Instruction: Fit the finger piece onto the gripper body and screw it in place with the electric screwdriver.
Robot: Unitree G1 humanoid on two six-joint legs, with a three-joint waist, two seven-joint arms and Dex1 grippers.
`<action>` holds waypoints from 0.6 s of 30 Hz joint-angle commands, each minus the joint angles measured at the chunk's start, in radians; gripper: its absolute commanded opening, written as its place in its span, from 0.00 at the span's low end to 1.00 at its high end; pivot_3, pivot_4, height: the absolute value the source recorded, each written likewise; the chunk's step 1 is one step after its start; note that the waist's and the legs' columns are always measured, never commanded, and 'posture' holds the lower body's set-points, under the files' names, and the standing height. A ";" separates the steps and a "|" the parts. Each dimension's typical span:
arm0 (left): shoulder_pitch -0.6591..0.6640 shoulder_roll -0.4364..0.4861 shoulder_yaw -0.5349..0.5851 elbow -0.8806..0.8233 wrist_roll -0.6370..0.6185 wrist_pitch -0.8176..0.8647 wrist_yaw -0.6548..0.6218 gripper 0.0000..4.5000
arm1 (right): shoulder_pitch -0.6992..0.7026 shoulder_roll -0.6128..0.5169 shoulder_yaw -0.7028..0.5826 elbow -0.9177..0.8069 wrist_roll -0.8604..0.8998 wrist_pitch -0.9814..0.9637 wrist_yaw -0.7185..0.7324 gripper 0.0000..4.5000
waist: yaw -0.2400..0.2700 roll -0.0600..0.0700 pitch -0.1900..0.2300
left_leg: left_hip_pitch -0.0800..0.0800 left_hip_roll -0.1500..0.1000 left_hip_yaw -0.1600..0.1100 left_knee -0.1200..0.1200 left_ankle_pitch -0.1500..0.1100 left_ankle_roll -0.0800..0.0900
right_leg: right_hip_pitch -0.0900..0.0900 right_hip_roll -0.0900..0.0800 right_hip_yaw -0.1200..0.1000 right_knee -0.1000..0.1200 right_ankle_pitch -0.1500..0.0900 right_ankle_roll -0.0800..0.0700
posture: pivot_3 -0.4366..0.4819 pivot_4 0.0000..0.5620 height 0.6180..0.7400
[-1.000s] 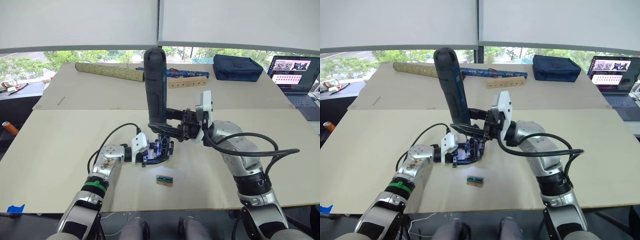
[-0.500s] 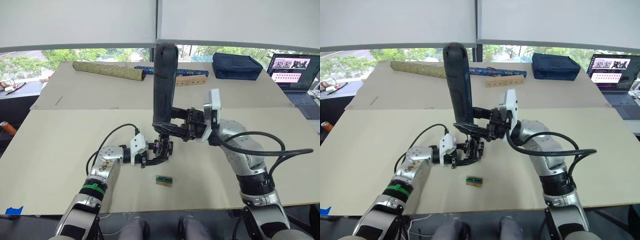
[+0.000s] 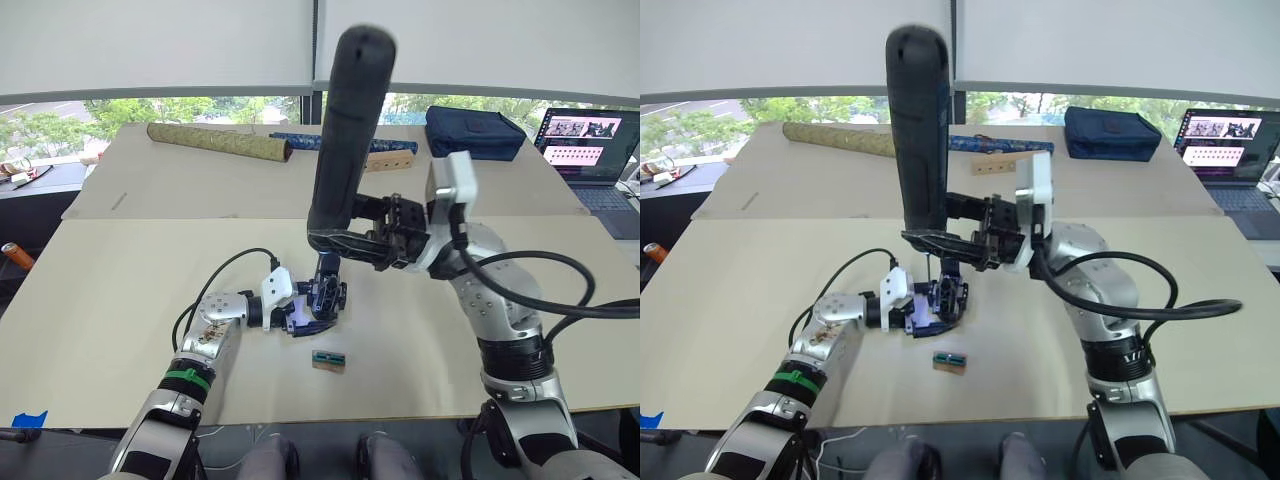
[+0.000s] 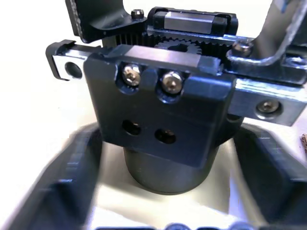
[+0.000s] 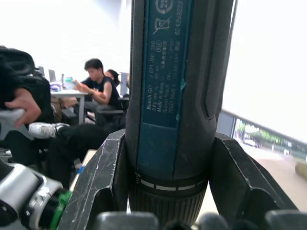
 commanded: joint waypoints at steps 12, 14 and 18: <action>0.347 0.391 0.286 -0.243 -0.244 0.110 -0.182 0.99 | 0.117 -0.310 -0.342 -0.182 0.211 0.139 -0.101 0.43 | -0.002 0.001 0.002 | 0.002 0.002 0.001 -0.004 0.001 -0.002 | -0.002 -0.003 -0.002 -0.001 0.000 -0.002 | 0.48 0.27 1.00; 0.383 0.424 0.326 -0.265 -0.271 0.116 -0.195 0.99 | 0.179 -0.365 -0.385 -0.181 0.191 0.118 -0.074 0.43 | 0.005 0.002 0.003 | 0.001 0.002 0.001 -0.004 0.000 0.000 | -0.002 -0.004 -0.003 -0.003 0.000 -0.002 | 0.48 0.27 1.00; 0.438 0.474 0.395 -0.261 -0.291 0.071 -0.238 0.99 | 0.347 -0.476 -0.470 -0.159 0.121 0.056 0.055 0.43 | 0.022 0.003 0.005 | 0.000 0.001 0.001 -0.003 -0.001 0.001 | -0.002 -0.005 -0.004 -0.009 0.001 -0.003 | 0.48 0.27 1.00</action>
